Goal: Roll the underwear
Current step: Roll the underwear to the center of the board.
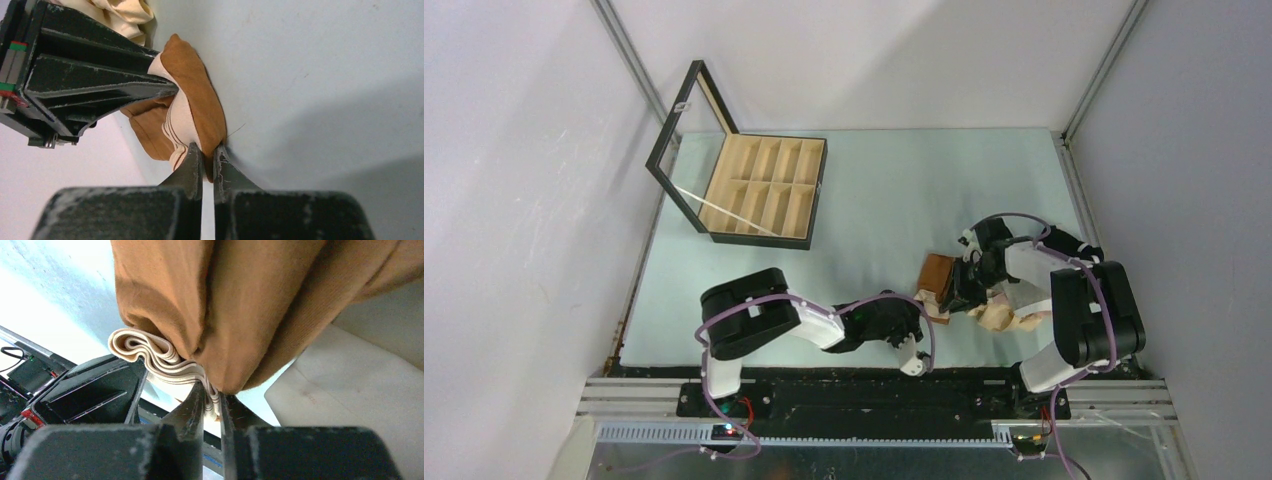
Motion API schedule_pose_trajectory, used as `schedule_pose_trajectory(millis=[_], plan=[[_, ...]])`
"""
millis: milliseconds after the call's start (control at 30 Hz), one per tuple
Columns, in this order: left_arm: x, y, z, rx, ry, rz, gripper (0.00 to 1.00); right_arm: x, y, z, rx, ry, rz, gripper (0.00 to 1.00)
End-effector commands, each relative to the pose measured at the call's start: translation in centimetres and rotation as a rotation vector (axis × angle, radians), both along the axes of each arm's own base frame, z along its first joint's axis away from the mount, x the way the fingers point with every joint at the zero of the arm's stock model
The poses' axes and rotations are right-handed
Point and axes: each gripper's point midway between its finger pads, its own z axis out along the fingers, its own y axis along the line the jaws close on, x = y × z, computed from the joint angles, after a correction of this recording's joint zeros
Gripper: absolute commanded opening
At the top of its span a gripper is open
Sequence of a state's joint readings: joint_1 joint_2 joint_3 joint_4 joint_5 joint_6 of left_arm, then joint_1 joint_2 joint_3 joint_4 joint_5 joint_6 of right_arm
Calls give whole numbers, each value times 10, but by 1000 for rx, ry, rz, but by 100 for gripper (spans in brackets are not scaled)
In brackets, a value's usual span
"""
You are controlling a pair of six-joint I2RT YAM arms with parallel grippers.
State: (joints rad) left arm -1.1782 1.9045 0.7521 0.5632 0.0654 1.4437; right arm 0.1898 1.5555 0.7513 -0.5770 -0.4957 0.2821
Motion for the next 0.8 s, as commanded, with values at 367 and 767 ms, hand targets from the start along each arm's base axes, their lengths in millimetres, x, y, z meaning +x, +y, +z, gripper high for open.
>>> schedule_pose_trajectory(millis=[367,767], plan=[[-14,73,-31,221,225,96,0,60,-20,159,-111,-852,340,49],[-103,80,-14,392,915,1,0,-41,5,138,-178,-1341,1085,56]])
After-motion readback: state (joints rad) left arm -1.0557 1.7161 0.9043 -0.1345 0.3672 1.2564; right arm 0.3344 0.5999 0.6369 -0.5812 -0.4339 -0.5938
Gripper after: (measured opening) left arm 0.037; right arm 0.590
